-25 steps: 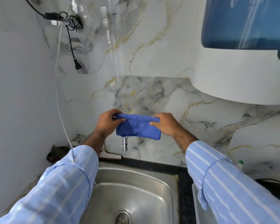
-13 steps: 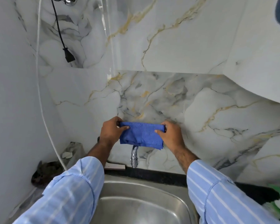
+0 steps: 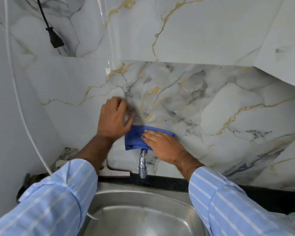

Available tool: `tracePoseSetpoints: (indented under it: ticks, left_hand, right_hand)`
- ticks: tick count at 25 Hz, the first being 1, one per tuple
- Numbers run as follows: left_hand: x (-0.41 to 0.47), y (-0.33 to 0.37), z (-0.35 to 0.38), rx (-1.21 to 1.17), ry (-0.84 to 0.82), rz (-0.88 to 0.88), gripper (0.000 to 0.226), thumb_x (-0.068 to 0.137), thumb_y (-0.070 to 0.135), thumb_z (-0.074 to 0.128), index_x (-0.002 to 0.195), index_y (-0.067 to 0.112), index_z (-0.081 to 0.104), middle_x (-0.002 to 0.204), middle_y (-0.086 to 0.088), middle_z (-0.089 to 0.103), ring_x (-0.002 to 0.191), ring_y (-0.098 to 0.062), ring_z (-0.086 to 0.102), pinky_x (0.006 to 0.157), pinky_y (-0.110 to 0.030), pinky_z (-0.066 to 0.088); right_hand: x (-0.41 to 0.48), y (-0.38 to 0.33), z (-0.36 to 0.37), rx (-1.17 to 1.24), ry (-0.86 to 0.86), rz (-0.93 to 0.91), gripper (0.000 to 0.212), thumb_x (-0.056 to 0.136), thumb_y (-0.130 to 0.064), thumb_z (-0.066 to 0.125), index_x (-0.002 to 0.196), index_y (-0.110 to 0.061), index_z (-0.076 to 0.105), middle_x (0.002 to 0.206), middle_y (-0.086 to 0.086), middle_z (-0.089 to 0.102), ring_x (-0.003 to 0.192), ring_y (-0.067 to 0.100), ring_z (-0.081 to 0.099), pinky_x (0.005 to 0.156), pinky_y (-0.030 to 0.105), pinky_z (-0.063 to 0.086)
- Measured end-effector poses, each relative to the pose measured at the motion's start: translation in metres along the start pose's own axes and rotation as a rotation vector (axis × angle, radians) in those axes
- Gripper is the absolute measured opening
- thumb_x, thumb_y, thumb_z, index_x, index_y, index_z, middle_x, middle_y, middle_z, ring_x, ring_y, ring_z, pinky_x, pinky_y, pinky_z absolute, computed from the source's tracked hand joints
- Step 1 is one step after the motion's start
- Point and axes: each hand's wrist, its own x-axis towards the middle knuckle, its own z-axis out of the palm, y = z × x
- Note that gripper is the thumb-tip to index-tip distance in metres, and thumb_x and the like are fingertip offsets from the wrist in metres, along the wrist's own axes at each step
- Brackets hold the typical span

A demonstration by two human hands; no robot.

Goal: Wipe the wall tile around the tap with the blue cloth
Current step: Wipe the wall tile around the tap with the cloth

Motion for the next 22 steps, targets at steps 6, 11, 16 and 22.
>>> tracePoseSetpoints:
  ticks: [6, 11, 16, 22]
  left_hand:
    - [0.079, -0.018, 0.014, 0.334, 0.135, 0.57, 0.067, 0.113, 0.044, 0.048, 0.163, 0.004, 0.033, 0.172, -0.017, 0.027, 0.161, -0.033, 0.024, 0.129, -0.06, 0.02]
    - [0.073, -0.022, 0.038, 0.387, 0.207, 0.503, 0.078, 0.111, 0.057, 0.045, 0.167, 0.009, 0.021, 0.175, -0.012, 0.015, 0.162, -0.032, 0.02, 0.128, -0.064, 0.015]
    - [0.072, -0.025, 0.044, 0.376, 0.222, 0.495, 0.077, 0.111, 0.056, 0.045, 0.167, 0.009, 0.02, 0.176, -0.011, 0.01, 0.163, -0.031, 0.016, 0.129, -0.062, 0.01]
    - [0.072, -0.024, 0.044, 0.363, 0.194, 0.48, 0.077, 0.111, 0.056, 0.043, 0.168, 0.009, 0.019, 0.176, -0.011, 0.007, 0.163, -0.031, 0.01, 0.128, -0.063, 0.012]
  right_hand:
    - [0.021, 0.001, 0.002, 0.107, -0.066, -0.149, 0.04, 0.103, -0.024, 0.042, 0.138, -0.011, 0.057, 0.146, 0.001, 0.055, 0.144, 0.017, 0.037, 0.12, 0.029, 0.023]
    - [0.029, -0.013, 0.007, 0.279, -0.073, -0.21, 0.041, 0.102, -0.036, 0.039, 0.111, -0.013, 0.072, 0.12, -0.001, 0.072, 0.135, 0.019, 0.048, 0.116, 0.02, 0.017]
    - [-0.012, -0.017, 0.028, 0.989, 0.091, 0.215, 0.036, 0.104, -0.025, 0.047, 0.135, -0.012, 0.06, 0.145, -0.003, 0.055, 0.146, 0.002, 0.03, 0.119, 0.017, 0.022]
    - [0.01, -0.041, 0.025, 1.027, 0.48, 0.926, 0.03, 0.08, -0.037, 0.078, 0.06, -0.014, 0.073, 0.054, -0.009, 0.068, 0.05, -0.006, 0.053, 0.051, 0.013, 0.042]
